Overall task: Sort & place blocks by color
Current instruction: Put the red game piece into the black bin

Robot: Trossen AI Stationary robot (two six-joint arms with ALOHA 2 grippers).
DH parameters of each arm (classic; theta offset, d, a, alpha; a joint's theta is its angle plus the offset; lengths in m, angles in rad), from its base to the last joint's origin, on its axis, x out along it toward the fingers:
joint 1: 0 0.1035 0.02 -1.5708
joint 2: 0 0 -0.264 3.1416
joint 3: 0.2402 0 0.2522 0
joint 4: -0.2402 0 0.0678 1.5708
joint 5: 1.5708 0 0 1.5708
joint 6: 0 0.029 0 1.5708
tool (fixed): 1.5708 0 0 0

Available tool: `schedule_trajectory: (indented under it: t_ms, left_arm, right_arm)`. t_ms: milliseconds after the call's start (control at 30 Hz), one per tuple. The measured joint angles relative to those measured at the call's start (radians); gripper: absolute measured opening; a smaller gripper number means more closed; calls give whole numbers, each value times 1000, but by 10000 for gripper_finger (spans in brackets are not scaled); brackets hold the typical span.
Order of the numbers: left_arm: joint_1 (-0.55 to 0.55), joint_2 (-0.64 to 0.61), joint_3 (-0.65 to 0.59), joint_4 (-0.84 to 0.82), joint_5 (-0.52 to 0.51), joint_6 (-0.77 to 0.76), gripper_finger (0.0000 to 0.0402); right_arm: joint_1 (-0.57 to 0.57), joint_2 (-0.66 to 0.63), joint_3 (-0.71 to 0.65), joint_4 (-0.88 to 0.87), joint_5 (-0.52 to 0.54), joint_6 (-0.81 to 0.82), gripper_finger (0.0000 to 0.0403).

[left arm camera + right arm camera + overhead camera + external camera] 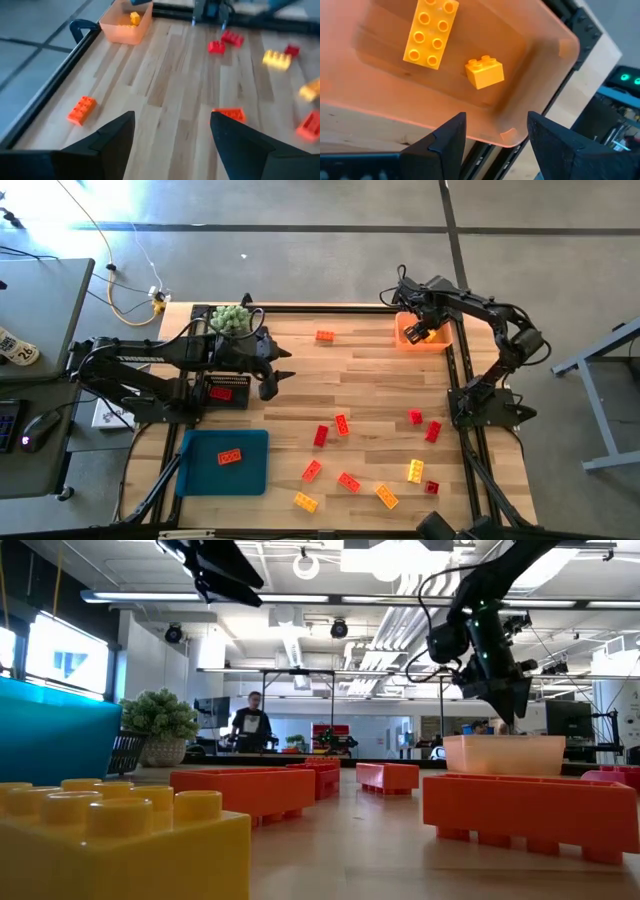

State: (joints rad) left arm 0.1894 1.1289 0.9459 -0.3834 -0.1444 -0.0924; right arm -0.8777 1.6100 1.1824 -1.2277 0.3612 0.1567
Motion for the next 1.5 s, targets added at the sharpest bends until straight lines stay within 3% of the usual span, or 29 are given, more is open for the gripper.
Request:
schedule_trajectory:
  t_ms: [200,433,733,1167,1500]
  left_arm:
    - [-14,76,0,95,-2,-259,246]
    - [-57,171,0,129,-2,-373,242]
    - [-94,218,54,169,-5,-410,241]
    - [-122,218,205,96,-157,-412,241]
    - [-185,218,293,94,-183,-401,241]
  right_arm:
    - [27,-69,0,15,4,28,197]
    - [41,-99,0,30,3,22,197]
    - [41,-99,0,63,3,19,197]
    - [41,-99,0,82,3,-4,197]
    - [41,-99,0,99,2,0,197]
